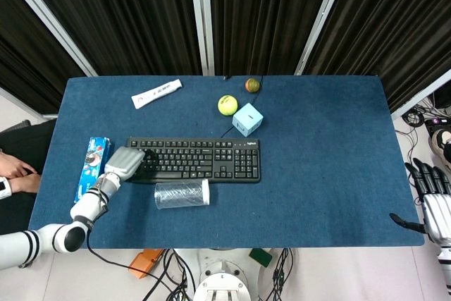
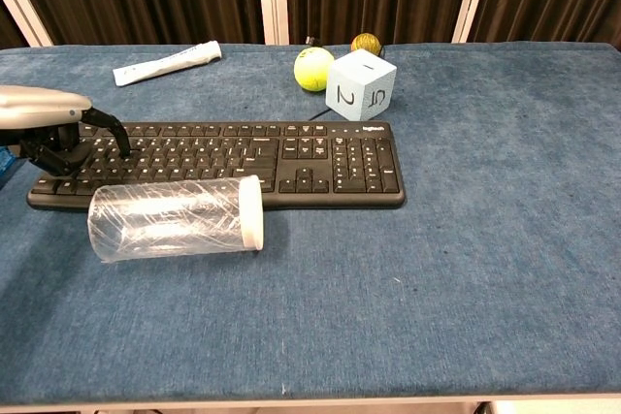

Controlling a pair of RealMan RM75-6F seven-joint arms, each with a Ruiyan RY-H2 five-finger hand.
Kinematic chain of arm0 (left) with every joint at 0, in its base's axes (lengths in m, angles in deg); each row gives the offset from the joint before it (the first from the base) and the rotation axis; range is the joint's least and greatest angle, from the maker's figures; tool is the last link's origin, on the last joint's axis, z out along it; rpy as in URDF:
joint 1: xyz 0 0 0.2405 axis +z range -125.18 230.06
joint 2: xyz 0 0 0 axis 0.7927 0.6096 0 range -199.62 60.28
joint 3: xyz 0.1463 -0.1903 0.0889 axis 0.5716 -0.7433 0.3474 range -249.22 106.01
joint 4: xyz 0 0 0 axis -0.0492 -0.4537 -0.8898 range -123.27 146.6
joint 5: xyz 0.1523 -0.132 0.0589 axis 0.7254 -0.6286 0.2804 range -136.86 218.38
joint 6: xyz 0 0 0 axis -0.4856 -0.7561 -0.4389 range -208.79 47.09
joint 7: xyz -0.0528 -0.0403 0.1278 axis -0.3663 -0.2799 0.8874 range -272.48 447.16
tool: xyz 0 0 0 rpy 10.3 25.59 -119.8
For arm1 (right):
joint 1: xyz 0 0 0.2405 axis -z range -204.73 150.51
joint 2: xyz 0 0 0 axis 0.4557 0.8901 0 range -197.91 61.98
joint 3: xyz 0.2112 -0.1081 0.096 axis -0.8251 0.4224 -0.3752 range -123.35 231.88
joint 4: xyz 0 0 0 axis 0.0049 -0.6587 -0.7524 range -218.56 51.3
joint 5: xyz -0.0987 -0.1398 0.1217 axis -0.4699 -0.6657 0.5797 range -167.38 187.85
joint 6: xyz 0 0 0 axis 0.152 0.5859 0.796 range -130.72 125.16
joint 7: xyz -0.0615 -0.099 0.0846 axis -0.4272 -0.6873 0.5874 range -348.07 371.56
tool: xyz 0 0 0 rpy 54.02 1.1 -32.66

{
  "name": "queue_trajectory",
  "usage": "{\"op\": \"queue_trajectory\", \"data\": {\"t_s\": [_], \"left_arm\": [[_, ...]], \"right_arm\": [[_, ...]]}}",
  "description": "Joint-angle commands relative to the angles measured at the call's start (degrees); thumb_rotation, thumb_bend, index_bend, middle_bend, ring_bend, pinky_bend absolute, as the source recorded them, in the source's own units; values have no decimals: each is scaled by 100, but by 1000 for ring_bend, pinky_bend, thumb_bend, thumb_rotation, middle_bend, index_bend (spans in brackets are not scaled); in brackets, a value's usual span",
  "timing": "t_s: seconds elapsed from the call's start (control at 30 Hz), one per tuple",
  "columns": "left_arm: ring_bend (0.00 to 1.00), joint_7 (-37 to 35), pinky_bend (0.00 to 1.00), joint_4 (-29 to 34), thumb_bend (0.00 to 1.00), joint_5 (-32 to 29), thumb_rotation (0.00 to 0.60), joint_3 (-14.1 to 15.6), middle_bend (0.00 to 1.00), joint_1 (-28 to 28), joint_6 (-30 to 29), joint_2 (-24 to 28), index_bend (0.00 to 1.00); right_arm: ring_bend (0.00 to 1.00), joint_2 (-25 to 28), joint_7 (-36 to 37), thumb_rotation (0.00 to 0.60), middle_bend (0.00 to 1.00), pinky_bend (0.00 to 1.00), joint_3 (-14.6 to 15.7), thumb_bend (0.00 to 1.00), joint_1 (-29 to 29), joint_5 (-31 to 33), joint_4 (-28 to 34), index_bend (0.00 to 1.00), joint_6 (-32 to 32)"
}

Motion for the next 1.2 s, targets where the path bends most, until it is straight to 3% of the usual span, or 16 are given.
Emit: {"op": "queue_trajectory", "data": {"t_s": [0.03,0.27,0.43,0.53,0.7,0.77,0.9,1.2], "left_arm": [[926,-97,878,117,754,97,600,-27,948,31,-143,101,253],[920,-651,878,666,727,765,600,-175,937,474,-1092,621,239],[791,-1031,861,937,607,1515,600,-119,799,1083,-2226,932,209],[619,-1150,704,981,501,1893,600,3,629,1499,-2904,1027,189],[258,-1254,203,895,251,2411,600,275,298,2212,-3919,1007,124],[185,-1302,113,803,198,2611,600,371,238,2464,-4273,948,117],[124,-1499,63,611,145,2938,600,566,198,2966,-4855,830,115],[121,-1546,43,378,141,3317,600,810,197,3639,-5396,686,115]], "right_arm": [[0,2,1,600,0,0,1,83,3,-10,1,0,10],[0,10,39,600,0,0,-1,83,17,-20,-17,0,42],[0,2,111,600,0,0,-3,83,29,-6,-75,0,50],[0,-13,163,600,0,0,-6,83,30,-5,-123,0,51],[0,-42,233,600,0,0,-10,83,19,-14,-199,0,43],[0,-52,251,600,0,0,-11,83,15,-16,-223,0,40],[0,-70,268,600,0,0,-10,83,-2,-43,-252,0,31],[0,-95,184,600,0,0,-11,83,-31,-43,-198,0,-11]]}}
